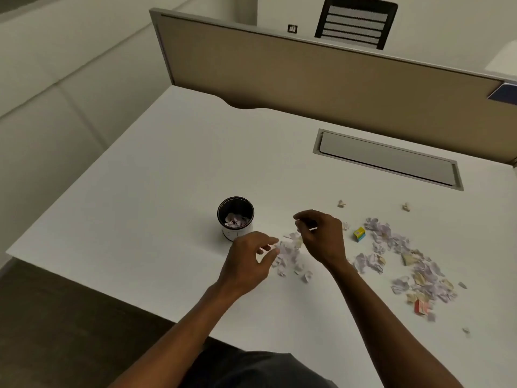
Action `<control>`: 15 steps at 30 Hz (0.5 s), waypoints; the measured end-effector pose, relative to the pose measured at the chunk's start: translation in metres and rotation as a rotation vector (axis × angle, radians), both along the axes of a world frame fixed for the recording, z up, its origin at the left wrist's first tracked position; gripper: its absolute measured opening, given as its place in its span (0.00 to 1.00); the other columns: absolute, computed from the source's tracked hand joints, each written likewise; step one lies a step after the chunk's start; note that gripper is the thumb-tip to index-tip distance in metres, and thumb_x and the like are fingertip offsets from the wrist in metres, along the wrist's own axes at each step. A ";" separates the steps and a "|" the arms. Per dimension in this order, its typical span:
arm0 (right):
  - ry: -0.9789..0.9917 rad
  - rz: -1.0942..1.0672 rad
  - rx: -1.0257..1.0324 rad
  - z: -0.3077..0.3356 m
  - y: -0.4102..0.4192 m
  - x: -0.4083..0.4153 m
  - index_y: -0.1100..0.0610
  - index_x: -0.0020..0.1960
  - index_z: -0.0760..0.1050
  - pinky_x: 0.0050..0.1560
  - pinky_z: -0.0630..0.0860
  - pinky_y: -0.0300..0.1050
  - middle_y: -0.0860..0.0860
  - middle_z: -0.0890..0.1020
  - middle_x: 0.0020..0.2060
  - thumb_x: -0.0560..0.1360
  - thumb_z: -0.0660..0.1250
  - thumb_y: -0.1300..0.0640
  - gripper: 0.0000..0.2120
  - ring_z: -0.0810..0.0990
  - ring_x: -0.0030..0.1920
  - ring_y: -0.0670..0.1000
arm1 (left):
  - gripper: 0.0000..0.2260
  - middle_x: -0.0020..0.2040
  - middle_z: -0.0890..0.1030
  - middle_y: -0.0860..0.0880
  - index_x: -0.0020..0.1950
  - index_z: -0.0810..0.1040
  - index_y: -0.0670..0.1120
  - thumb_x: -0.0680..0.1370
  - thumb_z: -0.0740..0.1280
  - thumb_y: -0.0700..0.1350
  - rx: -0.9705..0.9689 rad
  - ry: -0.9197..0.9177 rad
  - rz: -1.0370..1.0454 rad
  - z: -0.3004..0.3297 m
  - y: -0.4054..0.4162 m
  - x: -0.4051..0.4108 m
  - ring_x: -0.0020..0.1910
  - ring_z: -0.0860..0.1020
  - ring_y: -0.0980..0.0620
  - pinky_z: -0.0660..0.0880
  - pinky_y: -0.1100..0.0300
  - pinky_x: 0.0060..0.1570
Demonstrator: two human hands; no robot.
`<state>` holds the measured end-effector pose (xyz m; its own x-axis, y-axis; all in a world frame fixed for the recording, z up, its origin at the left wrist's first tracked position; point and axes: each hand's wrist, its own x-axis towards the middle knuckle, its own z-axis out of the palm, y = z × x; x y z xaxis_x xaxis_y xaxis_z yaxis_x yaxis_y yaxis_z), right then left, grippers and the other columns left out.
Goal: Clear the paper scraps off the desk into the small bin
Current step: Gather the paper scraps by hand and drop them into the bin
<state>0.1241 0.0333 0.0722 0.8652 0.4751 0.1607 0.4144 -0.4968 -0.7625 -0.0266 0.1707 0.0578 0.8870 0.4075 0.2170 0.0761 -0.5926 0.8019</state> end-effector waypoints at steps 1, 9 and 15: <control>0.019 -0.027 -0.007 -0.005 -0.011 -0.003 0.52 0.47 0.86 0.43 0.79 0.34 0.44 0.87 0.40 0.75 0.71 0.62 0.07 0.83 0.39 0.39 | 0.12 0.53 0.85 0.52 0.59 0.84 0.48 0.77 0.72 0.49 0.013 0.055 -0.016 -0.011 -0.007 -0.002 0.49 0.82 0.57 0.82 0.58 0.48; 0.149 -0.132 -0.094 -0.049 -0.076 -0.040 0.49 0.48 0.85 0.41 0.74 0.28 0.40 0.85 0.41 0.75 0.72 0.59 0.06 0.82 0.42 0.37 | 0.30 0.77 0.68 0.51 0.79 0.63 0.50 0.80 0.67 0.56 0.142 0.327 -0.140 -0.072 -0.037 0.010 0.78 0.60 0.50 0.63 0.59 0.72; 0.114 -0.114 -0.090 -0.055 -0.075 -0.041 0.49 0.49 0.84 0.42 0.77 0.33 0.41 0.85 0.43 0.75 0.71 0.60 0.08 0.82 0.41 0.39 | 0.31 0.78 0.68 0.50 0.80 0.61 0.51 0.79 0.66 0.58 0.130 0.342 -0.212 -0.087 -0.055 0.002 0.79 0.60 0.50 0.62 0.57 0.75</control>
<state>0.0834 -0.0413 0.0174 0.9245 0.3806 0.0192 0.2644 -0.6044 -0.7516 -0.0247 0.1155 -0.0289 0.9781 0.1970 -0.0673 0.1907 -0.7184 0.6689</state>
